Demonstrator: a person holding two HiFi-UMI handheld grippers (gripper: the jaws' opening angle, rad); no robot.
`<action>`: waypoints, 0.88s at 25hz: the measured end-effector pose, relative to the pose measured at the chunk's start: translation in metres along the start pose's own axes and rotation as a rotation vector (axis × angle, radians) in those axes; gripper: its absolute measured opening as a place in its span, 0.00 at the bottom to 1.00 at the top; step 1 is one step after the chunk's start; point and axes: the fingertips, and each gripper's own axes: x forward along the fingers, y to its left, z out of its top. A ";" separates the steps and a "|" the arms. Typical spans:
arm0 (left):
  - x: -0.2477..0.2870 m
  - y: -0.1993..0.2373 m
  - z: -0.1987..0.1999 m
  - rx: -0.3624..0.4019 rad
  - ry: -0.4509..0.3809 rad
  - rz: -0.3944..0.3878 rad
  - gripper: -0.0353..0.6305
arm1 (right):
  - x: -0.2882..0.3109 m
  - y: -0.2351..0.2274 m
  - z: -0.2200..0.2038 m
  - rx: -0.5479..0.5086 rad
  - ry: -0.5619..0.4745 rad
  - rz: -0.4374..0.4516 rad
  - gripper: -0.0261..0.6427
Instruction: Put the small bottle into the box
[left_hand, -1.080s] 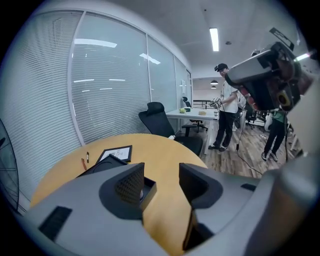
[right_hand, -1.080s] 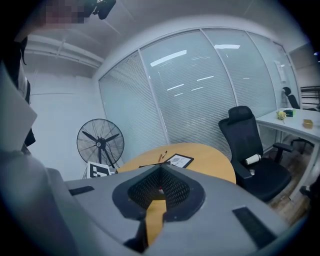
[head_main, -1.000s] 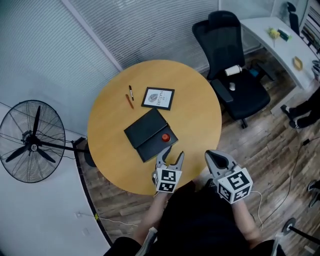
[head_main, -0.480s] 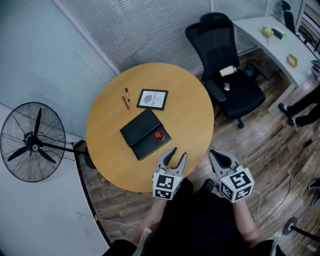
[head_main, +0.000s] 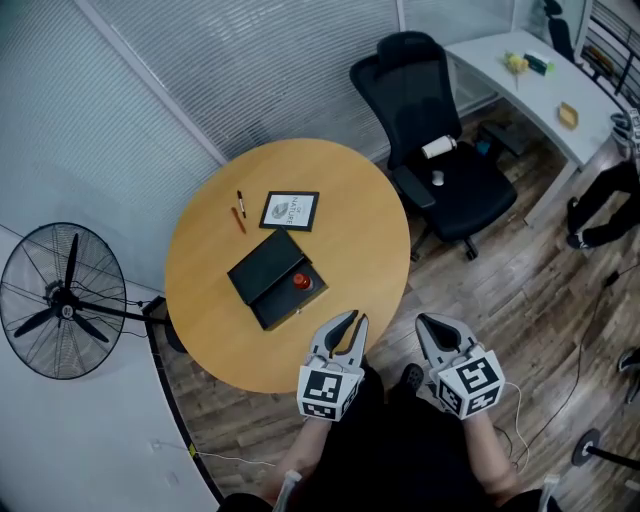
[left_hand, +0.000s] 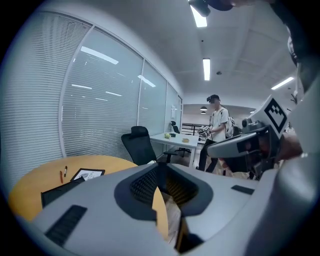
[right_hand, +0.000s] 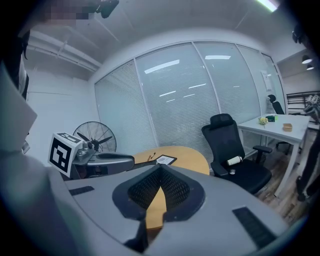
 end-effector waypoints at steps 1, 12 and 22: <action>0.000 -0.004 0.001 -0.003 -0.002 -0.002 0.12 | -0.005 -0.001 -0.001 0.001 -0.003 -0.002 0.05; 0.000 -0.046 0.016 -0.019 -0.055 -0.039 0.05 | -0.046 -0.014 0.004 -0.039 -0.085 -0.038 0.05; 0.007 -0.073 0.024 -0.014 -0.068 -0.082 0.05 | -0.065 -0.022 -0.003 -0.026 -0.090 -0.047 0.05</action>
